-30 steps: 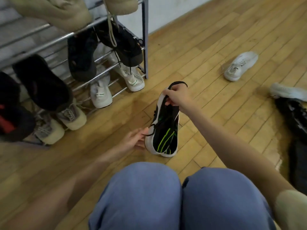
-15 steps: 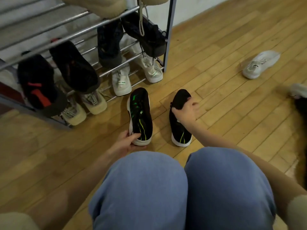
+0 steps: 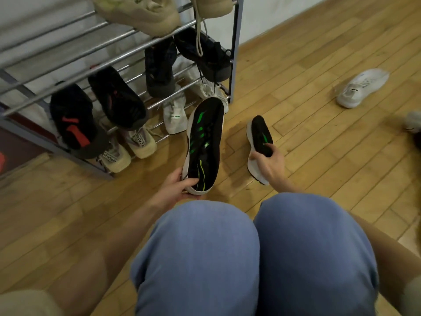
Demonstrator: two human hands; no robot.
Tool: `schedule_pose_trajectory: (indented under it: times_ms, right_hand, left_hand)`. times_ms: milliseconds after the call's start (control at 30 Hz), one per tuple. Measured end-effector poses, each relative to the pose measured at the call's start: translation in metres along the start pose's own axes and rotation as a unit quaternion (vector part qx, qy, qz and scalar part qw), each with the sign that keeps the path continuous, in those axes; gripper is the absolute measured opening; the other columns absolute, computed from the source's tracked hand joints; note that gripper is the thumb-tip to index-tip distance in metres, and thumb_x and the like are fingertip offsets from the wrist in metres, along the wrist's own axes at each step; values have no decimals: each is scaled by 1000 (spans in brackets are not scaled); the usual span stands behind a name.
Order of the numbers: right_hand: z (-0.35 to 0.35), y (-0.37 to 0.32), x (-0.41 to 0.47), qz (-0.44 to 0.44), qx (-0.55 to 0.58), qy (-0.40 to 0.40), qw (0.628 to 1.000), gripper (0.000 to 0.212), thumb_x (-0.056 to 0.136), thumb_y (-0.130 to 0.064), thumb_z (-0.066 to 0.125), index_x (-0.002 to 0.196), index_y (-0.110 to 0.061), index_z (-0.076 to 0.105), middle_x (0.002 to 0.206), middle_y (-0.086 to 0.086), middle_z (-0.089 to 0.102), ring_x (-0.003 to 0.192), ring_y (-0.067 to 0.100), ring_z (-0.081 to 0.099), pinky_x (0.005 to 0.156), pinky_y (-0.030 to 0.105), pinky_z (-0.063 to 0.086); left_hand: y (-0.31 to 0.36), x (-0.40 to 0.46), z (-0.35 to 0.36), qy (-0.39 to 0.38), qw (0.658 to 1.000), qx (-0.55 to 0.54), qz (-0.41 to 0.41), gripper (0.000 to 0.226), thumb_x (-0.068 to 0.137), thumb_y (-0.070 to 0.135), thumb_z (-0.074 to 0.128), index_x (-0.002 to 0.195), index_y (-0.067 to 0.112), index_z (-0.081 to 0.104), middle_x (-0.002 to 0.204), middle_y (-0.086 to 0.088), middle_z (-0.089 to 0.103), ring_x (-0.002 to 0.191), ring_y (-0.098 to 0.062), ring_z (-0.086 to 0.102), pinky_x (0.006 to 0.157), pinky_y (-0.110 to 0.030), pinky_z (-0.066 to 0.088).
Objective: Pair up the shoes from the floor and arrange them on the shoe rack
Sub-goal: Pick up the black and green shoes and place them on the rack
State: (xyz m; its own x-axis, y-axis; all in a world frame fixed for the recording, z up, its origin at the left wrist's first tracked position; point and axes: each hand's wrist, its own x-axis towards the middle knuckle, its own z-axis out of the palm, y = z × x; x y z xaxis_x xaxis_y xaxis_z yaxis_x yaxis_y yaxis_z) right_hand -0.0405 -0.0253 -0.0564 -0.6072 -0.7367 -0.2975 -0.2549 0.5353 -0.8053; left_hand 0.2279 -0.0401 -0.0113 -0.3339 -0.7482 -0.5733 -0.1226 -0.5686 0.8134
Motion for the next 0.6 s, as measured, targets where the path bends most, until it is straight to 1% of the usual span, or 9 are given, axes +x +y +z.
schedule_pose_trajectory:
  times_ms: [33, 67, 133, 200, 267, 333, 467, 533, 600]
  right_hand:
    - [-6, -6, -2, -25, 21, 22, 999, 63, 74, -32, 71, 133, -21, 52, 121, 0, 58, 108, 17, 55, 78, 25, 45]
    - [-11, -11, -5, -52, 33, 45, 997, 61, 75, -32, 72, 132, -21, 54, 124, 1, 57, 112, 16, 54, 81, 24, 44]
    - [-17, -24, -11, -104, 55, 88, 989, 65, 74, -34, 74, 134, -22, 53, 136, 0, 48, 121, 13, 45, 92, 26, 43]
    - [-20, -36, -14, -172, 68, 116, 976, 68, 73, -40, 73, 136, -26, 51, 145, -2, 39, 130, 14, 39, 104, 34, 43]
    - [-25, -52, -16, -243, 79, 134, 957, 68, 73, -44, 71, 136, -29, 50, 149, -1, 34, 136, 16, 36, 109, 42, 41]
    - [-28, -72, -18, -319, 86, 141, 933, 67, 74, -41, 71, 136, -24, 51, 151, 5, 32, 140, 19, 33, 110, 45, 38]
    - [-24, -111, -22, -470, 45, 119, 874, 66, 73, -30, 76, 133, -9, 56, 148, 21, 35, 138, 29, 35, 108, 50, 36]
    - [-16, -125, -25, -512, 30, 90, 854, 65, 72, -29, 77, 130, -6, 58, 147, 24, 35, 137, 32, 37, 108, 50, 36]
    - [-8, -138, -31, -526, 45, 41, 848, 63, 73, -29, 75, 129, -7, 59, 149, 23, 33, 139, 29, 36, 109, 50, 37]
  left_hand:
    - [8, -4, 2, -14, 1000, 8, 19, 40, 87, -1, 61, 123, 15, 54, 108, -5, 70, 98, -26, 69, 76, -44, 58]
    - [17, -7, 3, -24, 999, 14, 38, 39, 87, -1, 61, 119, 19, 55, 105, -2, 72, 96, -25, 71, 75, -42, 59]
    - [37, -15, 6, -34, 996, 25, 75, 41, 87, -2, 61, 117, 24, 55, 107, 0, 72, 97, -24, 71, 74, -41, 59]
    - [52, -21, 8, -35, 993, 28, 114, 47, 85, -2, 63, 123, 24, 54, 113, -1, 70, 102, -25, 69, 78, -42, 58]
    - [66, -29, 8, -31, 988, 23, 151, 52, 85, -4, 62, 129, 21, 52, 113, 1, 70, 103, -23, 69, 77, -40, 59]
    - [80, -38, 8, -7, 983, 12, 182, 54, 84, -8, 59, 133, 15, 49, 112, 0, 69, 100, -20, 69, 74, -35, 59]
    - [90, -57, -5, 34, 975, -5, 218, 50, 83, -6, 62, 125, 20, 54, 105, 7, 72, 98, -18, 70, 73, -34, 59]
    - [85, -69, -20, 58, 973, -26, 222, 56, 79, 1, 68, 130, 19, 52, 114, 2, 70, 106, -24, 67, 79, -41, 58]
    - [79, -83, -37, 94, 968, -70, 220, 63, 75, 3, 69, 134, 18, 50, 118, -1, 69, 108, -27, 66, 78, -42, 58]
